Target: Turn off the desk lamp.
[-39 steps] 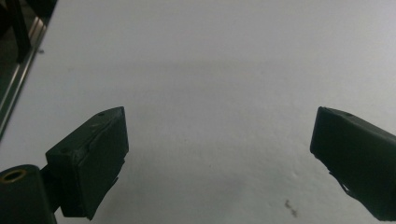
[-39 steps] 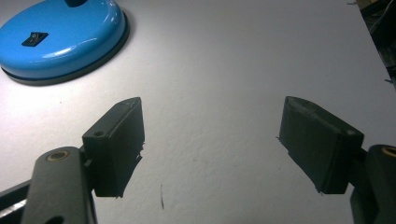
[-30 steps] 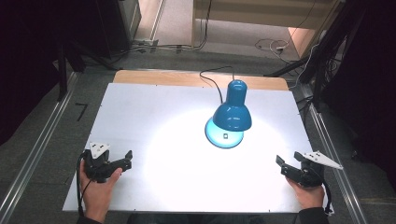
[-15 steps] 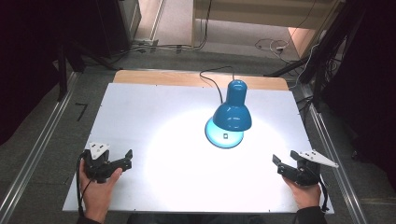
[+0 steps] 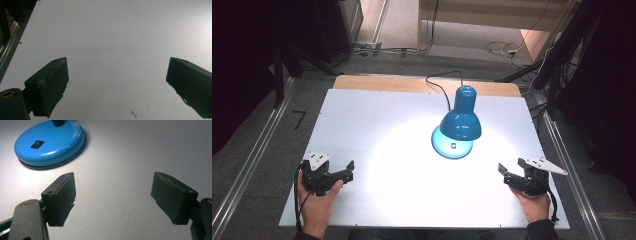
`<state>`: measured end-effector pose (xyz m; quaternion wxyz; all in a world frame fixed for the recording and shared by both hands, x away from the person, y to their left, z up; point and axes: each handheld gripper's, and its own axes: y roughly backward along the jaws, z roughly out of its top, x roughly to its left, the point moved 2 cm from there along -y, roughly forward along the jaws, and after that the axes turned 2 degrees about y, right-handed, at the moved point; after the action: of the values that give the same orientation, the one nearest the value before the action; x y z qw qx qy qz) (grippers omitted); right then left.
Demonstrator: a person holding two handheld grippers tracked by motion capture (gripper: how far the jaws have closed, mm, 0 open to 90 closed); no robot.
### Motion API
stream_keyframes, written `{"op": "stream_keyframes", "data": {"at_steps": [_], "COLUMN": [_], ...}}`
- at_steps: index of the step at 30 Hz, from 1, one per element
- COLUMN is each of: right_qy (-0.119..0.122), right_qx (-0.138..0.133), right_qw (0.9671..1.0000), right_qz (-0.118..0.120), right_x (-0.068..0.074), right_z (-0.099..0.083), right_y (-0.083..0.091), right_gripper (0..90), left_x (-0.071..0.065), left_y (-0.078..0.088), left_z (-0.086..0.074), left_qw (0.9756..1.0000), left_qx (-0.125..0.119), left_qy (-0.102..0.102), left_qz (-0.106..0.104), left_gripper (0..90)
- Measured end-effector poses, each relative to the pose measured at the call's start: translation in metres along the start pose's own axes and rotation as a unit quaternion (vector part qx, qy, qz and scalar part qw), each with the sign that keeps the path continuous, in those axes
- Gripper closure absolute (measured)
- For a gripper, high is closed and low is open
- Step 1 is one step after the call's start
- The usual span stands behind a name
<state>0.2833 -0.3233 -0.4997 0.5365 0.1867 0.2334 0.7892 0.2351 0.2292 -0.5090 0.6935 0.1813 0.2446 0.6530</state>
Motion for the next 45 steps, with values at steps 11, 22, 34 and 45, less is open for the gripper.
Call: {"op": "stream_keyframes", "data": {"at_steps": [11,22,34,45], "right_qy": [0.002,0.010,0.015,0.021], "right_qx": [-0.007,-0.010,-0.010,-0.010], "right_qw": [0.9999,0.9997,0.9996,0.9993], "right_qz": [0.009,0.018,0.024,0.028], "right_x": [0.007,0.019,0.029,0.036], "right_z": [0.006,0.014,0.020,0.025], "right_y": [-0.007,-0.015,-0.024,-0.033], "right_gripper": [16.6,16.8,18.6,19.4], "left_x": [0.000,0.000,0.001,0.001], "left_y": [-0.001,0.000,0.000,0.000], "left_z": [0.000,0.000,0.000,0.000], "left_qw": [1.0000,1.0000,1.0000,1.0000], "left_qx": [0.002,0.001,0.001,-0.001], "left_qy": [0.003,0.003,0.004,0.004], "left_qz": [-0.003,-0.003,-0.003,-0.003], "left_gripper": [5.0,5.0,5.1,5.3]}}
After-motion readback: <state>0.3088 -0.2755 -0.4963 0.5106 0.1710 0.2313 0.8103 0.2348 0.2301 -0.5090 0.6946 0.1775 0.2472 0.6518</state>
